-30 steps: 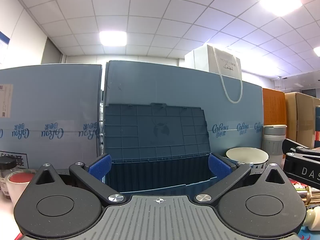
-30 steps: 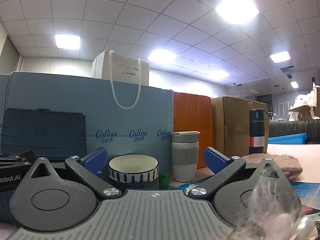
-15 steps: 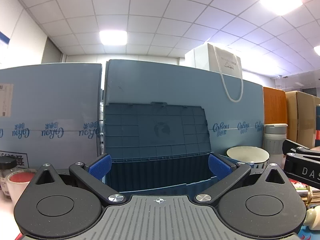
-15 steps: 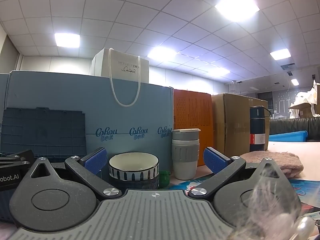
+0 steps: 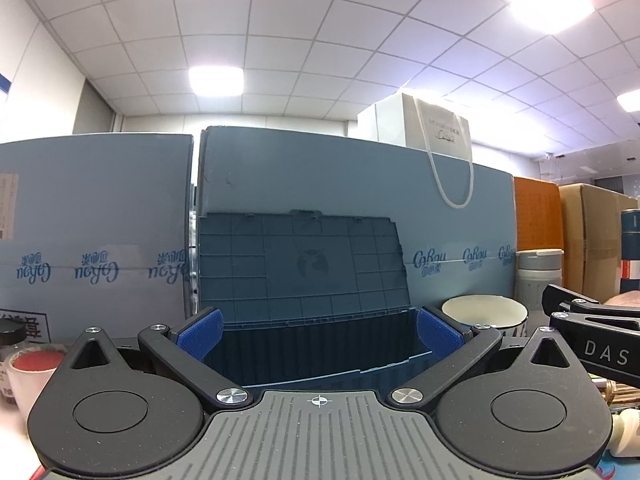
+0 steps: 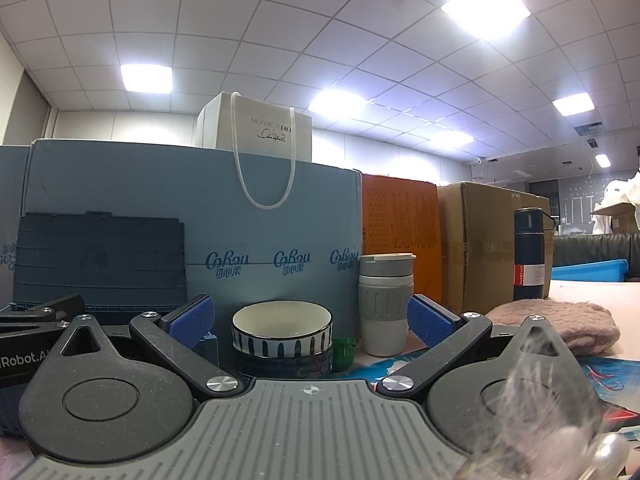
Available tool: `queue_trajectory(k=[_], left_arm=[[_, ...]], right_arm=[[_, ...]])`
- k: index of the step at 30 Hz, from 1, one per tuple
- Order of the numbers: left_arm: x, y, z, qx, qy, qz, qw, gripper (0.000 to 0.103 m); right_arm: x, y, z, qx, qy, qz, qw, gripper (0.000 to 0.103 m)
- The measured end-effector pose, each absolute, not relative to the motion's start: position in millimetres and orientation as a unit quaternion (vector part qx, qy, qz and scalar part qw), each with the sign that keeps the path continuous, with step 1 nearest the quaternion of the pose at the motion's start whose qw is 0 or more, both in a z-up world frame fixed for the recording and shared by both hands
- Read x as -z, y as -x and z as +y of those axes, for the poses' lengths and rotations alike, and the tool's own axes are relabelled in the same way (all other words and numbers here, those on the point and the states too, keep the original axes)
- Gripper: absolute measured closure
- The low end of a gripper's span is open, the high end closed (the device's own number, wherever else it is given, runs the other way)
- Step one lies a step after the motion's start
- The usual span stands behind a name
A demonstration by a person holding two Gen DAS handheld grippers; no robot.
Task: Organize rigid objects
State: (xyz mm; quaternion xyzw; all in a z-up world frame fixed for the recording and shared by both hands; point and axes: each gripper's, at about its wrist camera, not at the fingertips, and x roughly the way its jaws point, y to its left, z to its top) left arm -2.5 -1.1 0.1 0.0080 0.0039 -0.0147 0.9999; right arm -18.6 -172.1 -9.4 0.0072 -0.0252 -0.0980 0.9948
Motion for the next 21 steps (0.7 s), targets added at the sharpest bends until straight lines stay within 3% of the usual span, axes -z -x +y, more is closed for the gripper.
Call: queue_trajectory(k=[21], left_arm=[[-0.4,2.3,-0.9,0.017,-0.006,0.009,1.0,0.0]], right_arm=[[8.7,18.1,-172.3,0.092,-0.011,-0.02,0.996,0.0]])
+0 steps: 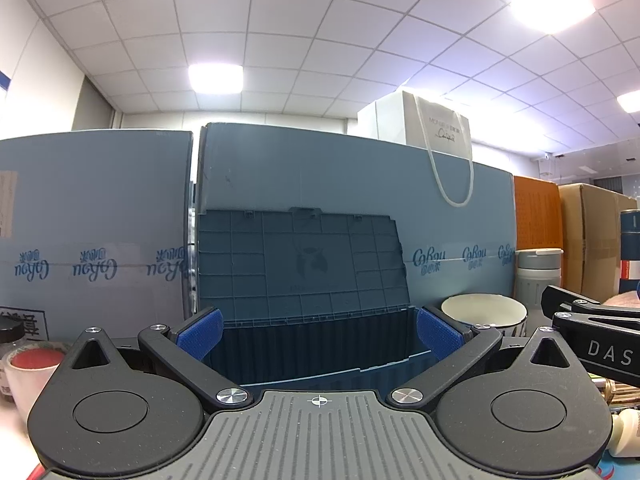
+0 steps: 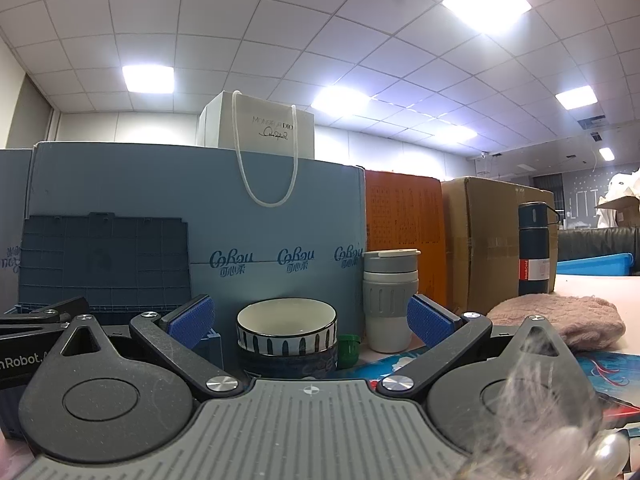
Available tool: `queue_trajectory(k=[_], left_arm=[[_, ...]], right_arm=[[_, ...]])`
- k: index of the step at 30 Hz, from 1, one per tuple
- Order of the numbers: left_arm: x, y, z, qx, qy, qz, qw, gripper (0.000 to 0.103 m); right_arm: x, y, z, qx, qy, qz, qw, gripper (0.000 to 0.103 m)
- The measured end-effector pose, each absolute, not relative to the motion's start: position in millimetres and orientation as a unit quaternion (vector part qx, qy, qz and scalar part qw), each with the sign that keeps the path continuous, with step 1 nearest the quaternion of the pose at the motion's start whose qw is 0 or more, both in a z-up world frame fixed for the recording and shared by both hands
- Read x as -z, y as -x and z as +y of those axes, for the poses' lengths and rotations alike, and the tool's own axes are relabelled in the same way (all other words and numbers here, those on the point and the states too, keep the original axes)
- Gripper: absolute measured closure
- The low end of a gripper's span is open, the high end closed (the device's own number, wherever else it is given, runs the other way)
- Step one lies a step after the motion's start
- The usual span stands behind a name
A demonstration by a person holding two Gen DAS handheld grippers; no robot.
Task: Organize rigid objects
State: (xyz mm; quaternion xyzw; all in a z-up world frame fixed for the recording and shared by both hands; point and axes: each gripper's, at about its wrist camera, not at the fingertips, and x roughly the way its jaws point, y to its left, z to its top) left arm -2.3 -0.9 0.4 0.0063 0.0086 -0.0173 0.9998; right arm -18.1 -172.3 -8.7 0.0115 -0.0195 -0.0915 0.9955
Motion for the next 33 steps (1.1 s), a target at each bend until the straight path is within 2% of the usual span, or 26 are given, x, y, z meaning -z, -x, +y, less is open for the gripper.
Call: queue_trajectory(k=[33], left_arm=[[-0.2,-0.2,-2.8,0.017,-0.012,0.01,1.0,0.0]], right_arm=[[7.9,19.3,-173.2,0.093,-0.014,-0.019,0.995,0.0]])
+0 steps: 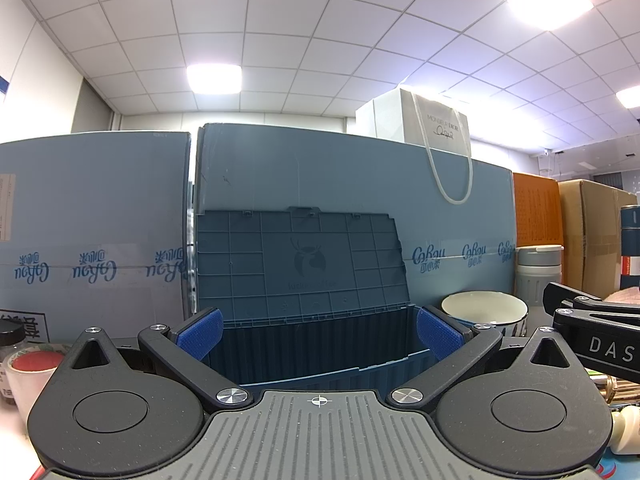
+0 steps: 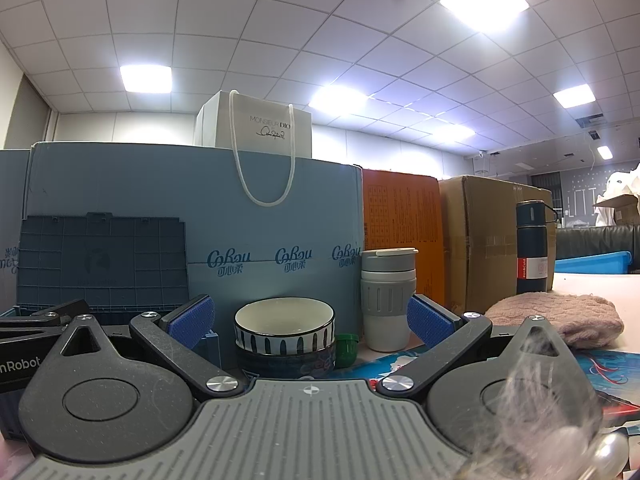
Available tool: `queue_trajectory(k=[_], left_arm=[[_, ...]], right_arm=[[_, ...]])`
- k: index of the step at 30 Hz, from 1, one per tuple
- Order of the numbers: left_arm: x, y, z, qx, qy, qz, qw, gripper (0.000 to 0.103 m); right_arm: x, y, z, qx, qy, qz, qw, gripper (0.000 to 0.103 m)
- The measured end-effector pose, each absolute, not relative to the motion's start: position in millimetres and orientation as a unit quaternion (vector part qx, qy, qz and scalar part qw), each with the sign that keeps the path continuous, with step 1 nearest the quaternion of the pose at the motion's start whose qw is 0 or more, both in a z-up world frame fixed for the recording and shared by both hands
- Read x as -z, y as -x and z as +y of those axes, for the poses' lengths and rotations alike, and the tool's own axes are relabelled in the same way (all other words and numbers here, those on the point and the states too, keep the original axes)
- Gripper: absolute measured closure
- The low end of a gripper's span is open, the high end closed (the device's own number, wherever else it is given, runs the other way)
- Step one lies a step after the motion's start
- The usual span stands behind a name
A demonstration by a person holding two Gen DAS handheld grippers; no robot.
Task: Organize rigid objects
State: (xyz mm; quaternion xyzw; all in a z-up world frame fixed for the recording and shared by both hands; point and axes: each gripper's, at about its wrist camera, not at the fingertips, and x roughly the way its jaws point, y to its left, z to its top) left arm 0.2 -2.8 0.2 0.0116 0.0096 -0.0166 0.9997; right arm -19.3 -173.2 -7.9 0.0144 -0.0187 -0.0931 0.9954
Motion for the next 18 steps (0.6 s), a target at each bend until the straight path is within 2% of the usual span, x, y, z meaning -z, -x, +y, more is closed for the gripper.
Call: queue_trajectory(k=[18], left_arm=[[-0.3,-0.1,-2.8,0.016,-0.011,0.008,1.0,0.0]], right_arm=[[8.1,18.1,-173.5,0.091,-0.015,-0.014,0.996,0.0]])
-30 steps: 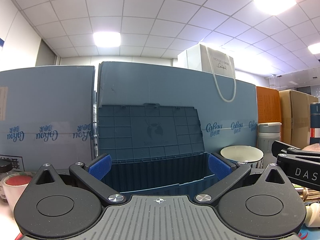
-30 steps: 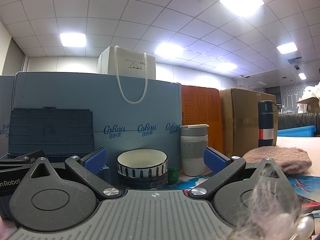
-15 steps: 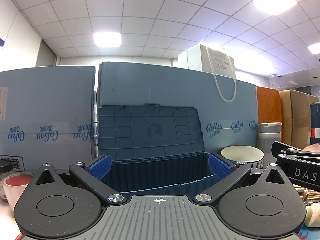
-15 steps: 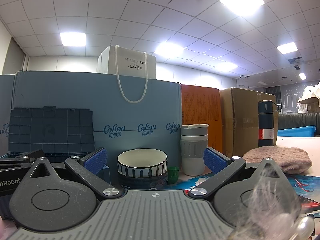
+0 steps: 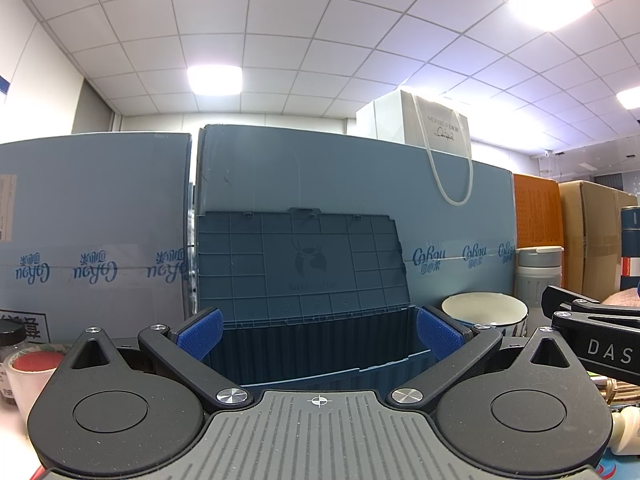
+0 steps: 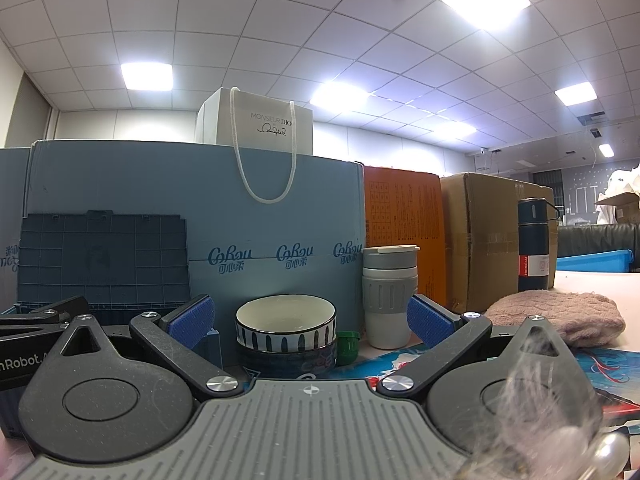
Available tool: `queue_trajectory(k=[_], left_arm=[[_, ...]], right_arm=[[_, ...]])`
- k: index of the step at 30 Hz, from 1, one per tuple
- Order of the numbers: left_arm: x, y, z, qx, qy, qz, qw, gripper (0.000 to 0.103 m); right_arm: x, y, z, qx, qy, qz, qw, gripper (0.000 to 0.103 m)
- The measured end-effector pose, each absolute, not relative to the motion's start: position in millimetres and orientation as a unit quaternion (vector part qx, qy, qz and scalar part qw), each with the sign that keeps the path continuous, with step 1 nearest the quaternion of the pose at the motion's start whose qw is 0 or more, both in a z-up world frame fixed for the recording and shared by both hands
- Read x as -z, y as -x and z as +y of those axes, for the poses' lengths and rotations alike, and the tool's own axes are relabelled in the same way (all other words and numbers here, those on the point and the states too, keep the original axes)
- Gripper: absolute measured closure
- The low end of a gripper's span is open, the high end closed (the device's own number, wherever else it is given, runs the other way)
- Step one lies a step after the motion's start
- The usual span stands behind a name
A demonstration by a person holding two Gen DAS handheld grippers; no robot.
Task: Organize rigid objects
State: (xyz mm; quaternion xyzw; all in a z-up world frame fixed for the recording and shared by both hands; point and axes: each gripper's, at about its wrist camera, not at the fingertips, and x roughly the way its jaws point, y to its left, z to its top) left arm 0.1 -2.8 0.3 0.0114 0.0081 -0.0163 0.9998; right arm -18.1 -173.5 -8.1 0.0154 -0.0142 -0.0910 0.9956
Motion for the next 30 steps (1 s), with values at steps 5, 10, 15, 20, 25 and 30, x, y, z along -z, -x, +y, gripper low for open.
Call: queue_trajectory(k=[5,10,15,20,25,30], left_arm=[[0.0,0.4,-2.6,0.015,-0.012,0.008,1.0,0.0],[0.0,1.3,-2.7,0.014,-0.013,0.007,1.0,0.0],[0.1,1.4,-2.7,0.014,-0.013,0.007,1.0,0.0],[0.4,3.1,-2.6,0.012,-0.014,0.003,1.0,0.0],[0.4,4.2,-3.7,0.009,-0.017,0.003,1.0,0.0],[0.1,6.9,-6.1,-0.012,-0.025,-0.003,1.0,0.0]], right_arm=[[8.2,17.4,-173.9,0.09,-0.016,-0.013,0.996,0.0],[8.0,17.5,-173.8,0.091,-0.016,-0.013,0.996,0.0],[8.0,17.7,-173.7,0.09,-0.015,-0.012,0.996,0.0],[7.9,17.7,-173.7,0.09,-0.015,-0.012,0.996,0.0],[7.9,16.2,-173.5,0.091,-0.014,-0.008,0.996,0.0],[7.6,16.1,-171.5,0.091,-0.008,-0.004,0.996,0.0]])
